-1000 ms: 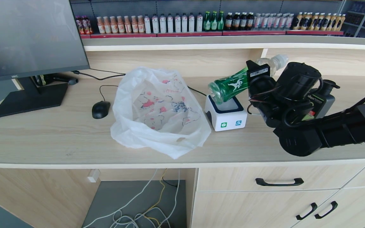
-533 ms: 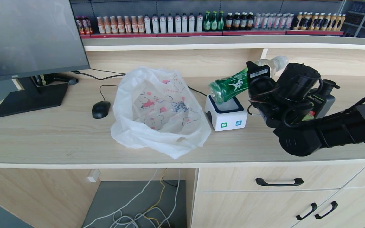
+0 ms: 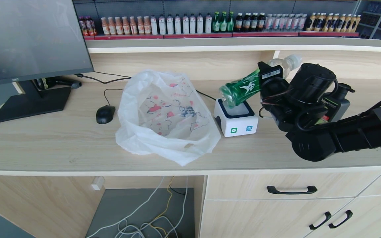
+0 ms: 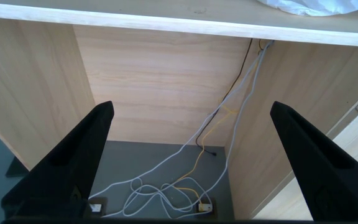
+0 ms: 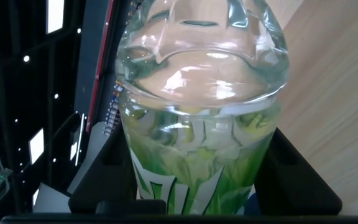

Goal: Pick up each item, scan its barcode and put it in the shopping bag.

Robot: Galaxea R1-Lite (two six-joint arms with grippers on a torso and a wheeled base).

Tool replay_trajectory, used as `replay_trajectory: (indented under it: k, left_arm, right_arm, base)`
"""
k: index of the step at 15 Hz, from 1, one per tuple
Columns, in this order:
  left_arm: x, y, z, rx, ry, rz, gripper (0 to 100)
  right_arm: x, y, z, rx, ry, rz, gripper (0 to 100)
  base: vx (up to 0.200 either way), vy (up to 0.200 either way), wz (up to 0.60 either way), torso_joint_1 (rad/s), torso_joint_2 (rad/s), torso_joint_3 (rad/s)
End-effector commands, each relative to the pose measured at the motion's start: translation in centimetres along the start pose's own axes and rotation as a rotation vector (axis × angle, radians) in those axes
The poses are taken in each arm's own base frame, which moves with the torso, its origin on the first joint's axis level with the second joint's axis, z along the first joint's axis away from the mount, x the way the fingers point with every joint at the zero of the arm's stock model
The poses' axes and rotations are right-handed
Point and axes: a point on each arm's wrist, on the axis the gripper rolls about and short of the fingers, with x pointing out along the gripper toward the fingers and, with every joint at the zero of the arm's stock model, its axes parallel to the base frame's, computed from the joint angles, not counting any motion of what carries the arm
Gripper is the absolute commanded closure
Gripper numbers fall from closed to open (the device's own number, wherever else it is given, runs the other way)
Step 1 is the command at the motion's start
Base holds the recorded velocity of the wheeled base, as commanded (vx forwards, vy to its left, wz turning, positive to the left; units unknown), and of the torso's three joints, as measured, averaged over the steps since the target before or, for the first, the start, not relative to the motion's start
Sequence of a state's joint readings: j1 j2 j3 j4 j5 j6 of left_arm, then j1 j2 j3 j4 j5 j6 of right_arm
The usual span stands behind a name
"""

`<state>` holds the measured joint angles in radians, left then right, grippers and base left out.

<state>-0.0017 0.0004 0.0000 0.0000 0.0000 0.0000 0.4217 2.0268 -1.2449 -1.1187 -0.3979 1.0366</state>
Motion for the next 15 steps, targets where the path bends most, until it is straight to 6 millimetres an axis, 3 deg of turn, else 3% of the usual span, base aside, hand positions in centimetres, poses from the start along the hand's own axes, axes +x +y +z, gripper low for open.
replay_trajectory:
  k: [1,3,8,15]
  left_arm:
    - [0.0,0.0,0.0,0.0,0.0,0.0,0]
    - [0.0,0.0,0.0,0.0,0.0,0.0,0]
    - [0.0,0.0,0.0,0.0,0.0,0.002,0]
    - [0.0,0.0,0.0,0.0,0.0,0.0,0]
  right_arm:
    - [-0.3,1.3,0.8,0.003,-0.012,0.033,100]
    - [-0.6,2.4,1.5,-0.038,-0.019,0.059,100]
    - [-2.5,5.8,0.5,-0.245,-0.04,0.246,100]
    - [-4.5,7.4,-0.4,-0.668,-0.082,0.387,100]
  base:
    - [0.0,0.0,0.0,0.0,0.0,0.0]
    - [0.0,0.0,0.0,0.0,0.0,0.0]
    - [0.0,0.0,0.0,0.0,0.0,0.0]
    - [0.0,0.0,0.0,0.0,0.0,0.0]
